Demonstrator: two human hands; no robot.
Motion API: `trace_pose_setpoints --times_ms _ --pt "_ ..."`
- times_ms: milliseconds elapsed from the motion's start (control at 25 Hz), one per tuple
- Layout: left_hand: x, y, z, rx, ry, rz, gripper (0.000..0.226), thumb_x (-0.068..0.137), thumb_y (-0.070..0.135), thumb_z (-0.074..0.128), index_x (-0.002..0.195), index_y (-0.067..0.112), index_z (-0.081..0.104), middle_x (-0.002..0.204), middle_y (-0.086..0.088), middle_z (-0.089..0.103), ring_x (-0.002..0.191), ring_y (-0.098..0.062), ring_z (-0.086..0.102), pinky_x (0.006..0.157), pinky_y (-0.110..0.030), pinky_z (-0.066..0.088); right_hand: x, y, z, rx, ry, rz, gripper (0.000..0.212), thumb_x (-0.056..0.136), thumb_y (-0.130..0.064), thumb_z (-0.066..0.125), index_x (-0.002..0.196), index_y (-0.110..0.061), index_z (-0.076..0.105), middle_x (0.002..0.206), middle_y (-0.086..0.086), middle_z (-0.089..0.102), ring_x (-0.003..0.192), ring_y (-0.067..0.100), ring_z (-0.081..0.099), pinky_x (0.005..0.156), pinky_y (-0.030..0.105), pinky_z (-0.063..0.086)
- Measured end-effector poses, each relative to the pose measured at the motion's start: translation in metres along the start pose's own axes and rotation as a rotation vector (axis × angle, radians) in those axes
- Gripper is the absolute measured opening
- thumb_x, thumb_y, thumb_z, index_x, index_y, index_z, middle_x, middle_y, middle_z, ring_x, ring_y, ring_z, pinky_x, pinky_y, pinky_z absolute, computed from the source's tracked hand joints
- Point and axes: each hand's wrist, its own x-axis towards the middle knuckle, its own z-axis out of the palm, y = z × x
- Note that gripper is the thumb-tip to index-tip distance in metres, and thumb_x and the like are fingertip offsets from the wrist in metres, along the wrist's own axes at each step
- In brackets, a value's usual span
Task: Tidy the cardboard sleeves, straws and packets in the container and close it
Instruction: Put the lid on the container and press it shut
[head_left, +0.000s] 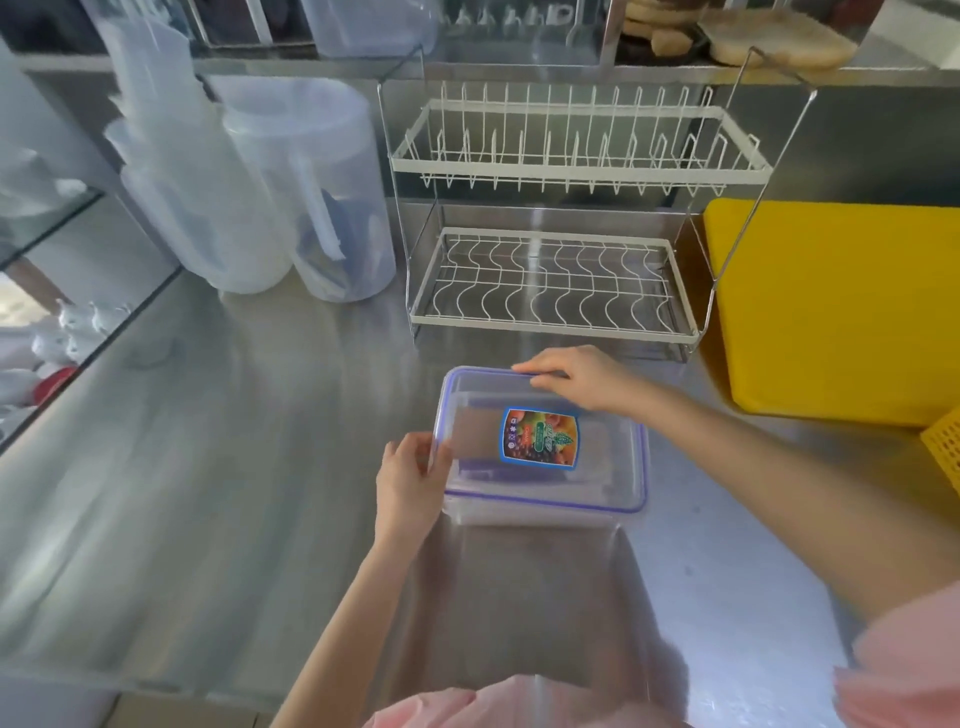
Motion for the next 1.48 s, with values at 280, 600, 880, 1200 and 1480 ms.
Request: trace_pose_setpoints --times_ms 280,600,880,1200,1480 --pt "-0.008 -0.009 0.005 -0.071 0.021 -0.069 0.019 0.088 0.029 0.050 0.071 0.021 0.048 0.070 0.015 0.047 0.088 -0.021 0.047 0.060 -0.020 0.024 0.007 0.001 0.028 -0.051 -0.003 0.038 0.033 0.095 -0.017 0.040 0.124 -0.017 0.055 0.130 0.004 0.059 0.120 0.023 0.051 0.103 0.037 0.038" --pt "-0.005 -0.015 0.013 -0.122 -0.071 -0.108 0.015 0.090 0.026 0.042 0.097 0.019 0.053 0.086 0.004 0.055 0.094 -0.022 0.049 0.074 -0.026 0.031 0.000 0.004 0.030 -0.098 0.082 0.169 0.041 0.092 -0.032 0.044 0.131 -0.019 0.047 0.133 0.007 0.055 0.119 0.028 0.051 0.098 0.039 0.040" --pt "0.009 -0.007 0.021 -0.047 -0.081 -0.096 0.045 0.092 0.028 0.036 0.136 0.018 0.033 0.135 -0.007 0.044 0.128 -0.025 0.033 0.100 -0.037 0.029 -0.050 0.028 0.032 0.052 0.353 0.359 0.050 0.096 -0.028 0.036 0.142 -0.010 0.024 0.152 0.009 0.027 0.139 0.023 0.026 0.112 0.037 0.022" --pt "0.011 -0.009 0.031 -0.063 -0.053 -0.117 0.039 0.094 0.030 0.033 0.123 0.006 0.043 0.124 -0.015 0.049 0.120 -0.032 0.041 0.095 -0.038 0.033 -0.061 0.033 0.052 0.129 0.317 0.426 0.045 0.098 -0.030 0.026 0.140 -0.015 0.027 0.150 0.005 0.031 0.133 0.025 0.036 0.107 0.036 0.031" --pt "0.013 -0.009 0.030 -0.103 -0.047 -0.118 0.030 0.092 0.030 0.037 0.104 0.005 0.049 0.100 -0.007 0.049 0.099 -0.028 0.046 0.082 -0.032 0.033 -0.020 0.027 0.022 -0.011 0.103 0.525 0.048 0.096 -0.042 0.016 0.078 -0.011 0.048 0.090 0.016 0.062 0.095 0.034 0.056 0.080 0.038 0.041"
